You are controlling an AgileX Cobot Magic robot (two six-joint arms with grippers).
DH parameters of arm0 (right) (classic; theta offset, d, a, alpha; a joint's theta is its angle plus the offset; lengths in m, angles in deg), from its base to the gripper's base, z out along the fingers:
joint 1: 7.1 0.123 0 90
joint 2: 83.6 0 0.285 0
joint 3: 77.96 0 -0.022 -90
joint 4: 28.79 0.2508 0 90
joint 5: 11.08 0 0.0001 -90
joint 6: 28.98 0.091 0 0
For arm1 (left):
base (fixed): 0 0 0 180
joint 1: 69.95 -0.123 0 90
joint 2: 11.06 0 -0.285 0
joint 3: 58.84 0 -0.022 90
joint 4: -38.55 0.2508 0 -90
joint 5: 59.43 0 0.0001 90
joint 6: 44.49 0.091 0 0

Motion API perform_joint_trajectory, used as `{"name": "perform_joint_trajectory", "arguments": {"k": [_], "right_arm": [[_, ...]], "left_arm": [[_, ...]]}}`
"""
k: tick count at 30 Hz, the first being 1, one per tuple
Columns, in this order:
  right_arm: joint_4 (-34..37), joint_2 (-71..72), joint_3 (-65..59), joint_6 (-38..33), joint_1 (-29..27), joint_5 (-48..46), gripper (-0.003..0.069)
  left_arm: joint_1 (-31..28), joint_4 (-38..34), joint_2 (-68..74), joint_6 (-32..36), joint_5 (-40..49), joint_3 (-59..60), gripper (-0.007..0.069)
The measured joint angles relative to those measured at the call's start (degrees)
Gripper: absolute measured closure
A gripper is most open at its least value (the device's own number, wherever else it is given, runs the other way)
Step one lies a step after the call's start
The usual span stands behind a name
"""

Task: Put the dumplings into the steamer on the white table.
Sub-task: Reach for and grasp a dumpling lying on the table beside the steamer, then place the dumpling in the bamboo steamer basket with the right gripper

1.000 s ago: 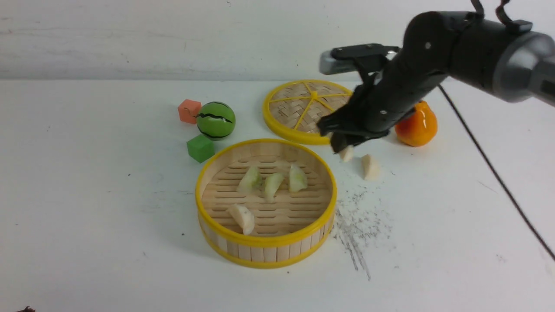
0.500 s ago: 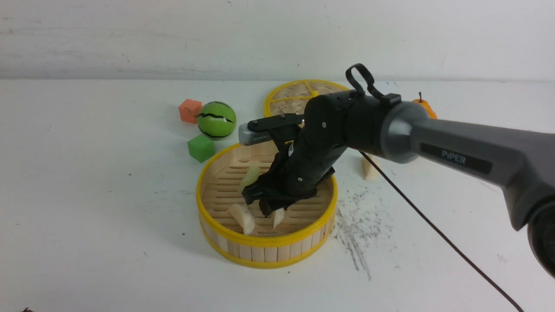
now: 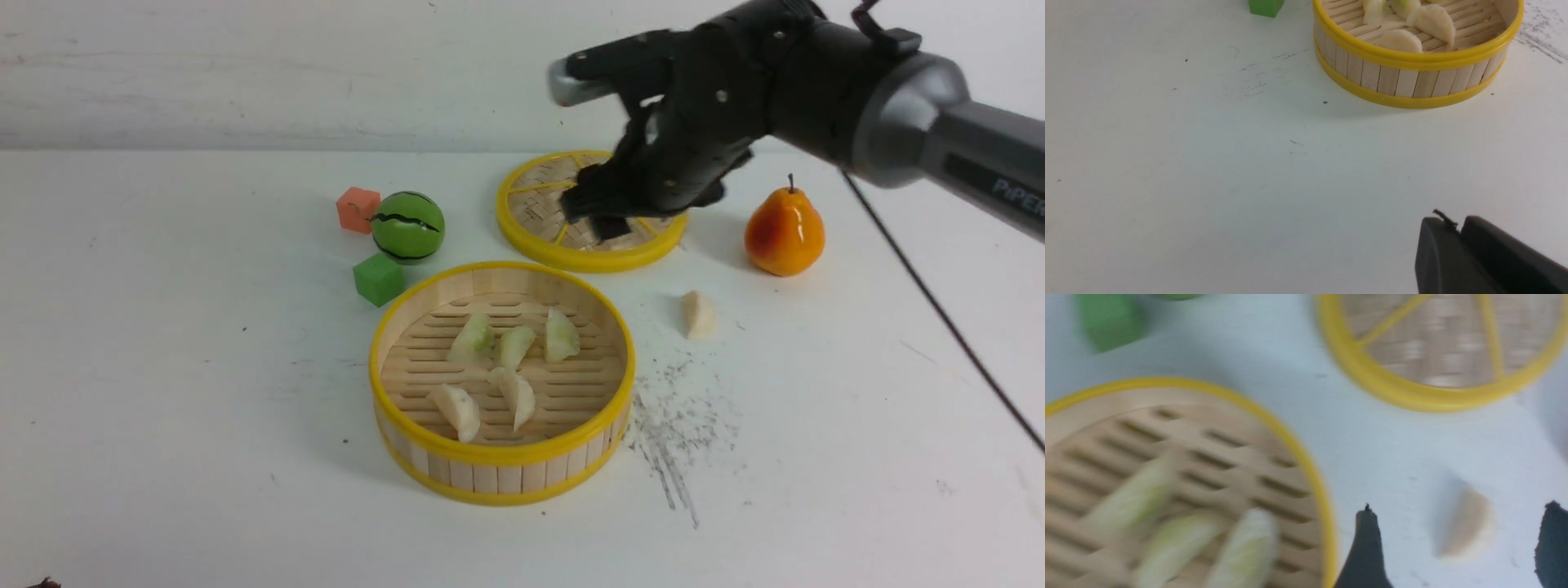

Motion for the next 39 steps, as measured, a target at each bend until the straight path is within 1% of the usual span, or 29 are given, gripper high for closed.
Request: {"name": "perform_joint_trajectory", "arguments": {"k": [2, 4, 9, 12, 15, 16, 17, 18, 19, 21, 22, 24, 26, 27, 28, 30, 33, 35, 37, 39], "right_arm": [[-0.9, -1.9, 0.0, 3.4, -2.7, 0.1, 0.0146], [0.1, -5.5, 0.0, 5.9, -5.6, 0.9, 0.0151], [5.6, -11.4, -0.1, 6.8, -8.6, 4.7, 0.0153], [6.9, -13.1, -0.1, 6.8, -9.2, 6.6, 0.0157], [7.8, -14.9, -0.1, 6.4, -9.6, 7.9, 0.0225], [7.9, -14.9, -0.1, 6.2, -9.6, 7.9, 0.0232], [7.9, -14.9, -0.1, 5.3, -9.6, 7.8, 0.0277], [8.0, -14.8, -0.1, 3.4, -9.5, 7.0, 0.0364], [8.2, -14.6, -0.1, 2.2, -9.5, 6.3, 0.0396], [9.9, -13.6, -0.1, -1.3, -9.4, 4.1, 0.04], [10.6, -12.7, -0.1, -3.0, -9.4, 3.0, 0.0421], [13.1, -10.5, 0.3, -5.9, -9.3, 1.0, 0.0428], [16.6, -7.0, 0.8, -10.4, -8.8, -1.9, 0.0428], [17.5, -6.7, 0.9, -10.8, -8.7, -2.2, 0.0428], [21.3, -3.8, 1.2, -13.9, -7.8, -4.5, 0.0428], [24.9, -2.2, 1.4, -16.0, -6.4, -6.1, 0.0428], [29.7, -1.6, 0.7, -18.5, -2.3, -7.9, 0.0428], [30.4, -2.3, -1.2, -18.9, 0.5, -8.1, 0.0428], [29.3, -3.3, -2.7, -18.9, 3.4, -7.4, 0.0428], [28.1, -4.1, -3.4, -18.7, 4.6, -6.9, 0.0428]], "left_arm": [[0.0, 0.2, 0.0, 0.0, 0.0, 0.0, 0.0557], [0.0, 0.3, 0.0, 0.0, 0.0, 0.0, 0.0555], [0.0, 0.5, 0.0, 0.0, 0.0, 0.1, 0.0554], [0.0, 0.9, 0.0, 0.0, -0.1, 0.4, 0.0552], [0.0, 1.6, 0.0, 0.0, -0.4, 1.5, 0.055], [0.0, 1.6, 0.0, 0.0, -0.4, 1.5, 0.055], [0.0, 1.8, 0.0, 0.0, -0.4, 1.6, 0.0549], [0.0, 2.0, 0.0, 0.0, -0.6, 1.7, 0.0548], [0.0, 2.1, 0.0, 0.0, -0.7, 1.7, 0.0547], [0.0, 2.1, 0.0, 0.0, -0.8, 1.8, 0.0547], [0.0, 2.1, 0.0, 0.0, -0.9, 1.8, 0.0547], [0.0, 2.1, 0.0, 0.0, -1.1, 1.8, 0.0545], [0.0, 2.1, 0.0, 0.0, -1.5, 1.8, 0.0545], [0.0, 2.1, 0.0, 0.0, -1.5, 1.8, 0.0545], [0.0, 2.1, 0.0, 0.0, -1.9, 1.8, 0.0544], [0.0, 2.1, 0.0, 0.0, -2.4, 1.8, 0.0544], [0.0, 2.1, 0.0, 0.0, -2.7, 1.8, 0.054], [0.0, 2.1, 0.0, 0.0, -2.8, 1.8, 0.054], [0.0, 2.1, 0.0, 0.0, -2.9, 1.8, 0.054], [0.0, 2.1, 0.0, 0.0, -2.9, 1.8, 0.054]]}}
